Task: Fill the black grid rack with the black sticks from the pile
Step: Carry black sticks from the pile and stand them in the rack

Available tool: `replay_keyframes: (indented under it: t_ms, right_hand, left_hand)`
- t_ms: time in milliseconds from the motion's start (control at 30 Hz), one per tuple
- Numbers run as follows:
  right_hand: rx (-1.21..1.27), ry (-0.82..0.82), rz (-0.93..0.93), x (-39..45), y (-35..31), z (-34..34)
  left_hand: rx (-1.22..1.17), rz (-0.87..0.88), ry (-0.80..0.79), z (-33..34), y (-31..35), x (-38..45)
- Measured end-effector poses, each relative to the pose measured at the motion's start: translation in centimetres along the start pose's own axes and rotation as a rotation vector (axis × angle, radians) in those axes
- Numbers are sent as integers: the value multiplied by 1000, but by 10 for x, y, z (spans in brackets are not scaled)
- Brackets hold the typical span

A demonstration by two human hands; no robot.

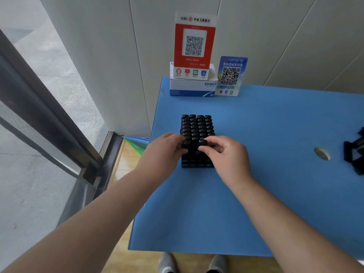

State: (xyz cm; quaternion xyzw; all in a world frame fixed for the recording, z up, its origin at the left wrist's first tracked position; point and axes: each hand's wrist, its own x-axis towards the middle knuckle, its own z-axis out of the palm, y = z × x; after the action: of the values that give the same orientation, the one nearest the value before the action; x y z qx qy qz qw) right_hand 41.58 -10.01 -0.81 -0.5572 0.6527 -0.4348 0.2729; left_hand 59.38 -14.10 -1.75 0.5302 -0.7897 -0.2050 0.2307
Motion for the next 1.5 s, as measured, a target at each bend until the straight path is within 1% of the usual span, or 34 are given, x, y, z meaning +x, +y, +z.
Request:
replay_keyframes:
  t_ms: [167, 400, 600, 700, 900, 1100, 1300, 1400, 1500]
  right_hand:
    - [-73, 5, -34, 1, 2, 2]
    - [-87, 11, -21, 0, 3, 3]
    - [-71, 9, -19, 0, 2, 2]
    - [-69, 7, -17, 1, 3, 2]
    - [-60, 2, 3, 3, 7, 5]
    - [-100, -37, 0, 4, 9, 15]
    - [-116, -15, 17, 5, 8, 17]
    - [-86, -28, 50, 2, 8, 15]
    - [-110, -23, 79, -3, 9, 10]
  left_hand:
    - [18, 4, -12, 3, 3, 1]
    - [-149, -125, 36, 0, -1, 2]
    - [-97, -49, 0, -1, -1, 4]
    - [-81, -30, 8, 2, -2, 3]
    - [-104, -85, 1, 6, -1, 0]
    - [-148, -94, -7, 5, -3, 0]
    - [-211, -116, -4, 6, -5, 1]
    - [-231, -154, 19, 6, -5, 0]
    - [-209, -168, 55, 2, -3, -1]
